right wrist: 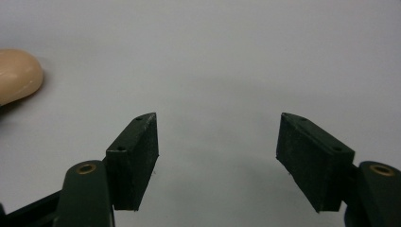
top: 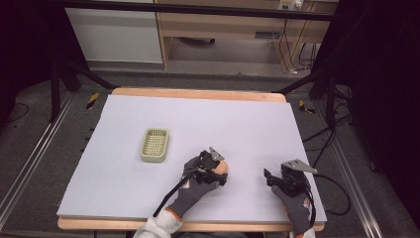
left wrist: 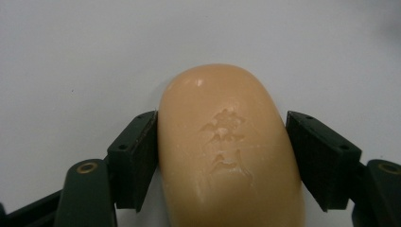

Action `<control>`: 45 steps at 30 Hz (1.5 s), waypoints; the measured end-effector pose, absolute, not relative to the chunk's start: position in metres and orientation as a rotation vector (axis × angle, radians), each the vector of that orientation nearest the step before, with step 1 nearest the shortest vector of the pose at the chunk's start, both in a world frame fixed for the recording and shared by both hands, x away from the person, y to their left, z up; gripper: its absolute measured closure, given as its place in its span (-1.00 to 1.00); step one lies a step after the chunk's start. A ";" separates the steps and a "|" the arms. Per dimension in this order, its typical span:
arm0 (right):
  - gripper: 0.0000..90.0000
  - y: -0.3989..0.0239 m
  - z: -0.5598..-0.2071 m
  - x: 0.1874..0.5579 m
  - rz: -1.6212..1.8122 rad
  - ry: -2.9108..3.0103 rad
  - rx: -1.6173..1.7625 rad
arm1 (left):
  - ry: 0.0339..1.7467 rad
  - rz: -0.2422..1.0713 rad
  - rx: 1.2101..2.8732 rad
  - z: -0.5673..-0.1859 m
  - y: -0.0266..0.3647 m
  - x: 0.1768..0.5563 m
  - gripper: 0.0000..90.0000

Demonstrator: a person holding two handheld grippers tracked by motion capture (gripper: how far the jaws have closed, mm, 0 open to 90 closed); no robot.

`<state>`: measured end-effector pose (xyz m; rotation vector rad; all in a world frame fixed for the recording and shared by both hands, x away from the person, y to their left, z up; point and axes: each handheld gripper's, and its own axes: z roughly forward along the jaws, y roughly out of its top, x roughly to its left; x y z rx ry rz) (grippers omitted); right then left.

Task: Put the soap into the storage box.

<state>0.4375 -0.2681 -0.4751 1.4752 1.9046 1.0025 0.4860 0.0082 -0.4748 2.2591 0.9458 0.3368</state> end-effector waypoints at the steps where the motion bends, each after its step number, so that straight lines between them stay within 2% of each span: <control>1: -0.33 -0.268 -0.475 0.438 1.002 1.905 1.475 | 0.954 0.338 2.257 -0.474 0.009 0.486 -0.31; 14: -0.33 -0.268 -0.475 0.438 1.000 1.903 1.473 | 0.934 0.327 2.253 -0.467 0.015 0.482 -0.30; 45: -0.33 -0.269 -0.474 0.437 0.998 1.892 1.480 | 0.897 0.365 2.196 -0.424 0.074 0.464 -0.29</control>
